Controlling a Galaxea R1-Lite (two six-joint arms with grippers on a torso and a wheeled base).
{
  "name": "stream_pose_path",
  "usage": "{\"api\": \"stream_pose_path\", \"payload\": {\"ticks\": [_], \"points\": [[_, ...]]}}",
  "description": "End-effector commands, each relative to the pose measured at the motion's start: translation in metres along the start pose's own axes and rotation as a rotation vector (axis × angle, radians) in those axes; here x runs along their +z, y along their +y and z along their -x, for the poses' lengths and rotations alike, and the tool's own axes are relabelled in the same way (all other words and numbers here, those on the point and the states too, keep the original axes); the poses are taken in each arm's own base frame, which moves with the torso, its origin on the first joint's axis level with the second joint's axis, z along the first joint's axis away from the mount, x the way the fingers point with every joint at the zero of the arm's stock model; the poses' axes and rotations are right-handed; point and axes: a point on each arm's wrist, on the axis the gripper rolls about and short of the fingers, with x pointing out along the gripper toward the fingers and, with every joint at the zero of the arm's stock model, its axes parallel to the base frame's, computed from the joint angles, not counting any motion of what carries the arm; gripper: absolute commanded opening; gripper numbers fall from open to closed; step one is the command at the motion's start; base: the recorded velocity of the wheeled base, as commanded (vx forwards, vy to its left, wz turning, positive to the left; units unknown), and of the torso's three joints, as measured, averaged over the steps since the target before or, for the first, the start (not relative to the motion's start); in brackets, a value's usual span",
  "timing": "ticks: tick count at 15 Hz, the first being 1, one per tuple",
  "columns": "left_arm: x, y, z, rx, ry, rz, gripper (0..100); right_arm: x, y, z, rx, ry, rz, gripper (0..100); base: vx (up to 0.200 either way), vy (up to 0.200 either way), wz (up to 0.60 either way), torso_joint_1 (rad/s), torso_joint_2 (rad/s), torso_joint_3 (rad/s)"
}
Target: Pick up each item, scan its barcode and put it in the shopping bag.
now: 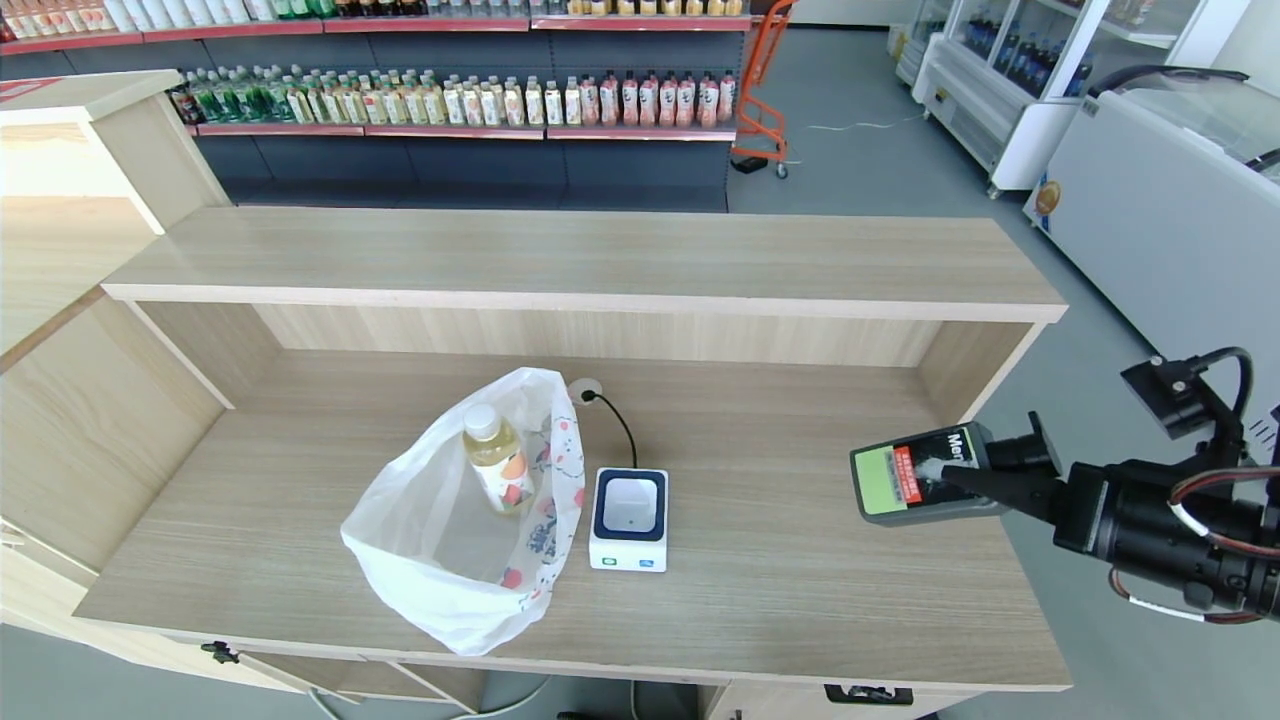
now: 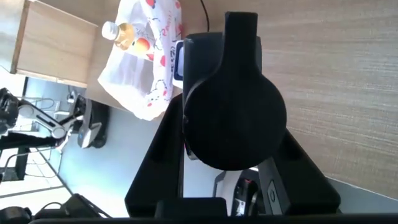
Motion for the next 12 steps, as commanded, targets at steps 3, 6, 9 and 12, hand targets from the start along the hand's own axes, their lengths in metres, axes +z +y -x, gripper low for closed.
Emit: {"api": "stream_pose_path", "payload": {"ticks": [3, 6, 9, 12], "points": [[0.0, 0.0, 0.0, 0.001, 0.0, 0.005, 100, -0.003, -0.002, -0.001, -0.006, 0.013, -0.008, 0, 0.0, 0.067, 0.0, 0.001, 0.0, 0.002], [0.0, 0.0, 0.0, 0.001, 0.0, 0.003, 100, -0.006, -0.003, 0.0, -0.014, 0.022, -0.013, 0, 0.0, 0.2, 0.0, 0.001, 0.0, 0.002], [0.0, 0.0, 0.0, 0.001, 0.0, 0.002, 100, -0.008, -0.007, -0.005, -0.043, 0.032, -0.02, 0, 0.0, 0.2, 0.0, 0.005, 0.01, 0.004], [0.0, 0.0, 0.0, 0.001, 0.0, 0.002, 100, -0.014, -0.015, -0.017, -0.07, 0.077, -0.019, 0, 0.0, 0.2, 0.0, 0.001, 0.01, 0.004]]}}
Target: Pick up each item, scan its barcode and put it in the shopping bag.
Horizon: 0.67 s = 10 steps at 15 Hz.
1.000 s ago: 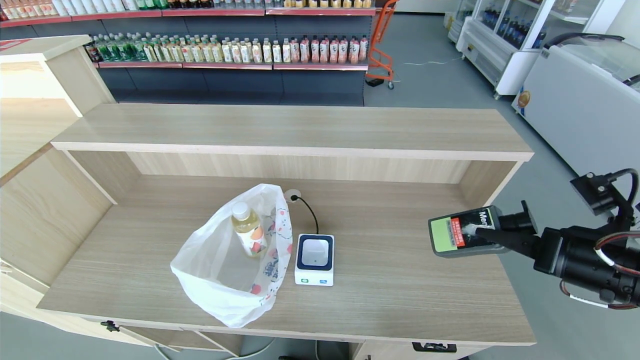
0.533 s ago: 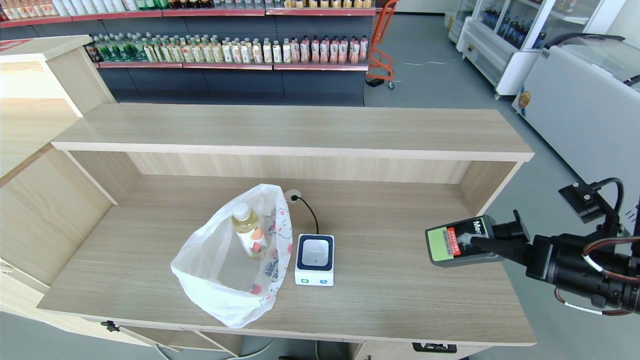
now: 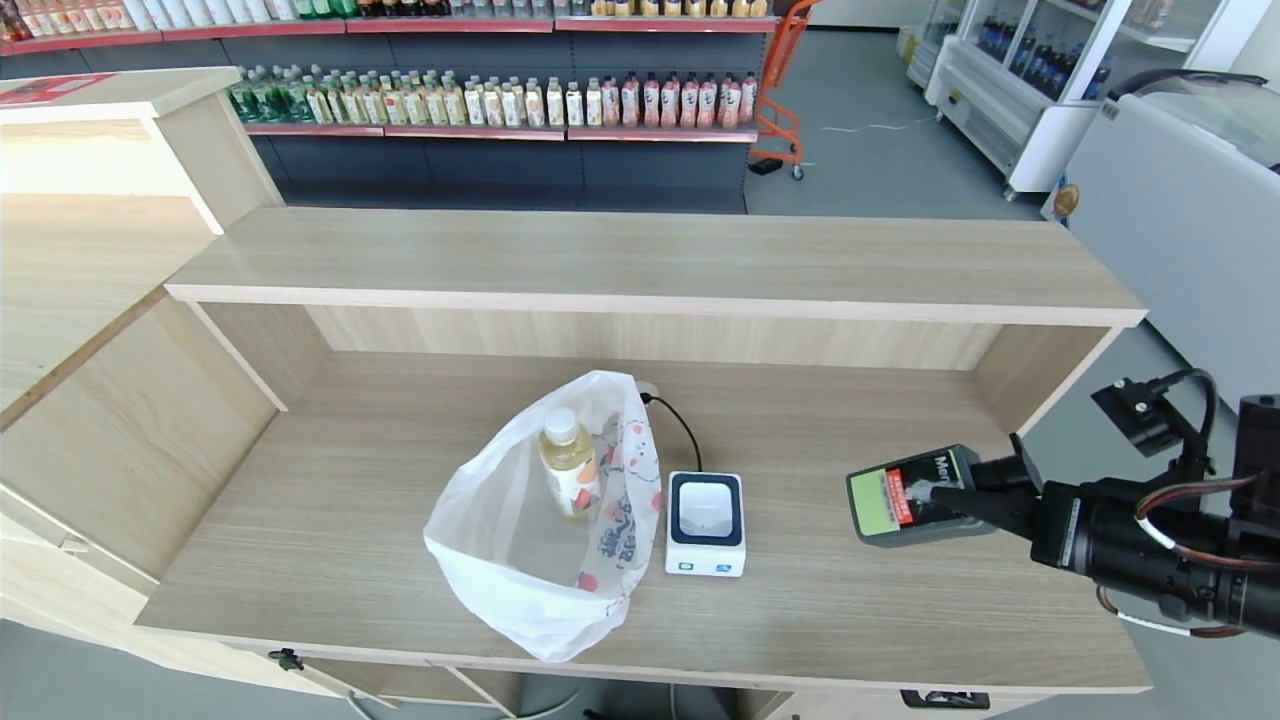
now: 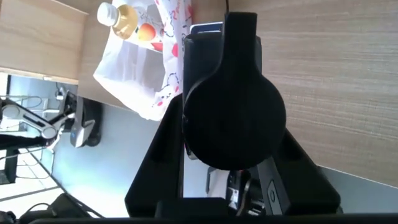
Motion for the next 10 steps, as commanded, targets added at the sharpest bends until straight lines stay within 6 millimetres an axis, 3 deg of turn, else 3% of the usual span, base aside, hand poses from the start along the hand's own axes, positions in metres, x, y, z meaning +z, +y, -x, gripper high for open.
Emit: {"api": "stream_pose_path", "payload": {"ticks": [1, 3, 10], "points": [[0.0, 0.0, 0.0, 0.001, 0.0, -0.001, 100, -0.004, -0.01, -0.019, -0.056, 0.046, -0.003, 0, 0.0, 0.2, 0.0, -0.002, 0.0, 0.002], [0.0, 0.0, 0.0, 0.001, 0.0, -0.001, 100, -0.006, -0.014, -0.035, -0.092, 0.069, -0.006, 0, 0.0, 0.2, 0.0, 0.0, 0.0, 0.002], [0.0, 0.0, 0.0, 0.001, 0.0, -0.002, 100, -0.004, -0.029, -0.077, -0.116, 0.119, -0.018, 0, 0.0, 0.0, 0.0, 0.0, 0.0, 0.0]]}}
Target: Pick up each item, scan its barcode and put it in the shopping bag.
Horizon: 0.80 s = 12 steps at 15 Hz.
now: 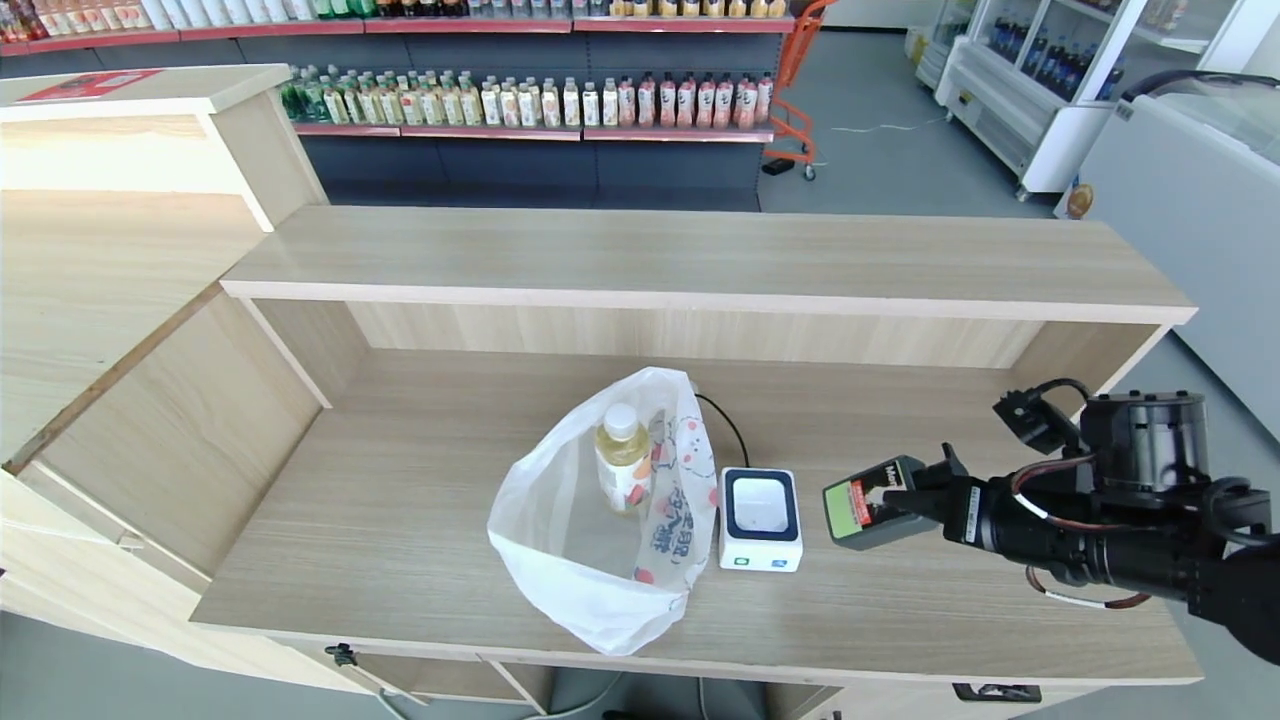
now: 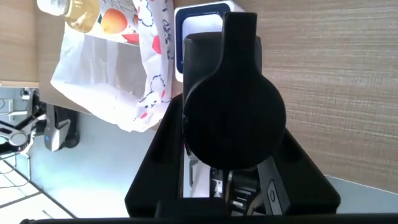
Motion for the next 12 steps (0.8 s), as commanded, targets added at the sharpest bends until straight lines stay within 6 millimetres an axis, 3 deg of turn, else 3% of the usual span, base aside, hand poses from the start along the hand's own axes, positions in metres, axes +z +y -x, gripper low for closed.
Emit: {"api": "stream_pose_path", "payload": {"ticks": [1, 12], "points": [[0.0, 0.0, 0.0, 0.0, 0.0, 0.0, 100, 0.0, -0.004, -0.019, -0.003, 0.031, -0.005, 0, 0.0, 0.0, 0.0, 0.0, 0.0, 0.0], [0.0, 0.0, 0.0, 0.0, 0.0, 0.0, 100, -0.008, 0.007, -0.077, 0.042, 0.046, 0.044, 0, 0.0, 0.0, 0.0, 0.0, 0.0, 0.0]]}}
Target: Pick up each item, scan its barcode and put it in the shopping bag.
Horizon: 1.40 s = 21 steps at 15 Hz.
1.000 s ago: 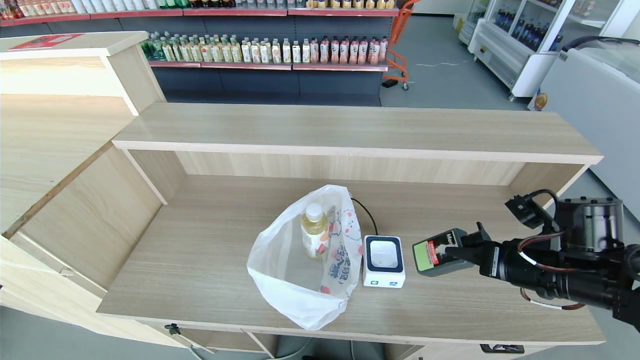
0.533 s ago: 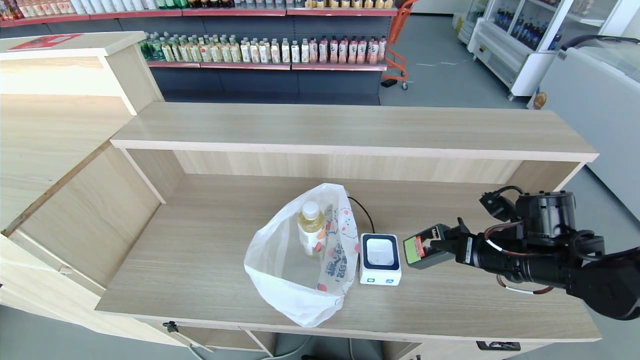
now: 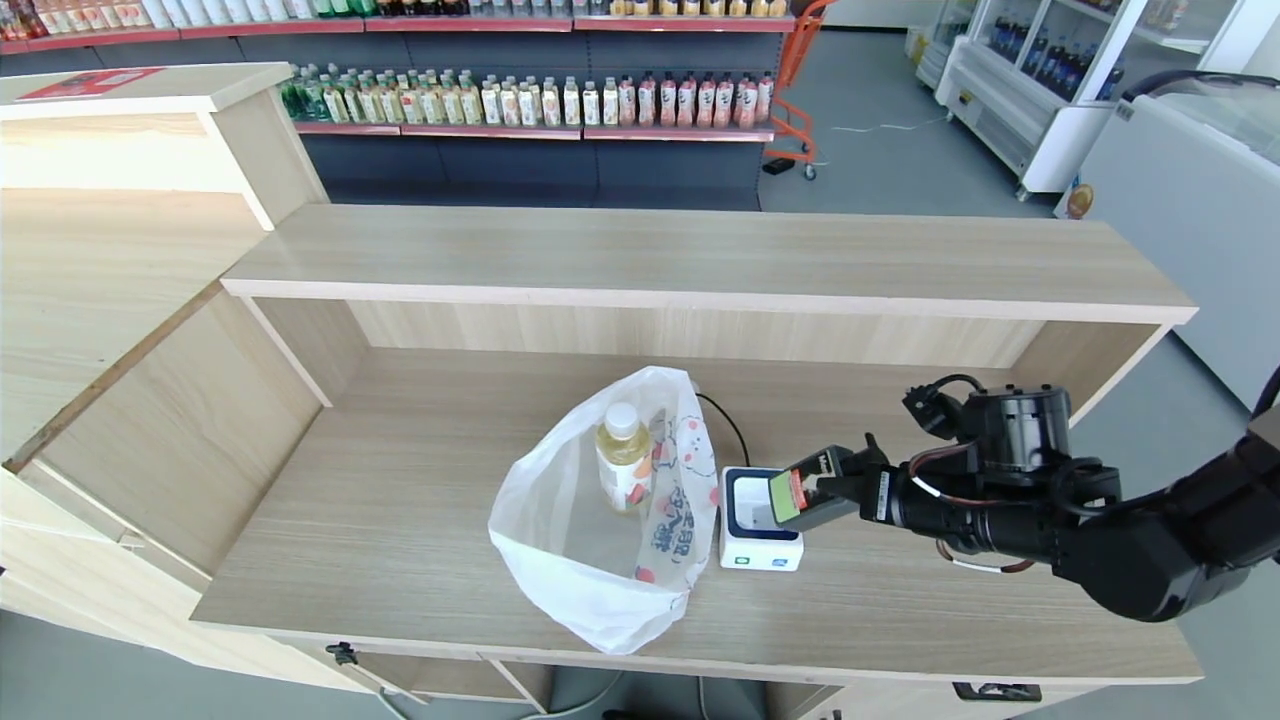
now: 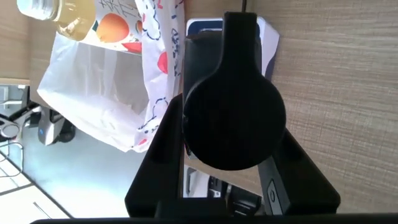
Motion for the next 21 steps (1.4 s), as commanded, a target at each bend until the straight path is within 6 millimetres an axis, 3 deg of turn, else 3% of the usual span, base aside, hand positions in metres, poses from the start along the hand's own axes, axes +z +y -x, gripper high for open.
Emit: {"api": "stream_pose_path", "payload": {"ticks": [1, 9, 14, 17, 19, 21], "points": [[0.0, 0.0, 0.0, 0.001, 0.0, 0.0, 100, -0.01, -0.003, -0.014, 0.004, 0.027, 0.0, 0, 0.0, 0.0, 0.0, 0.0, 0.0, 0.0], [0.0, 0.0, 0.0, 0.001, 0.0, -0.002, 100, -0.014, -0.004, -0.043, 0.018, 0.043, 0.007, 0, 0.0, 0.0, 0.0, 0.0, 0.0, 0.0], [0.0, 0.0, 0.0, 0.001, 0.0, -0.002, 100, -0.01, -0.002, -0.039, 0.025, 0.03, 0.009, 0, 0.0, 0.0, 0.0, 0.0, 0.0, 0.0], [0.0, 0.0, 0.0, 0.001, 0.0, 0.0, 100, 0.013, 0.012, -0.01, 0.052, -0.062, 0.032, 0, 0.0, 0.0, 0.0, 0.0, 0.0, 0.0], [0.0, 0.0, 0.0, 0.001, 0.0, 0.0, 100, 0.031, 0.029, 0.043, 0.062, -0.179, 0.11, 0, 0.0, 0.0, 0.0, 0.0, 0.0, 0.0], [0.0, 0.0, 0.0, 0.001, 0.0, 0.001, 100, 0.028, 0.036, 0.081, 0.058, -0.208, 0.159, 0, 0.0, 0.2, 0.0, 0.002, 0.0, 0.002]]}}
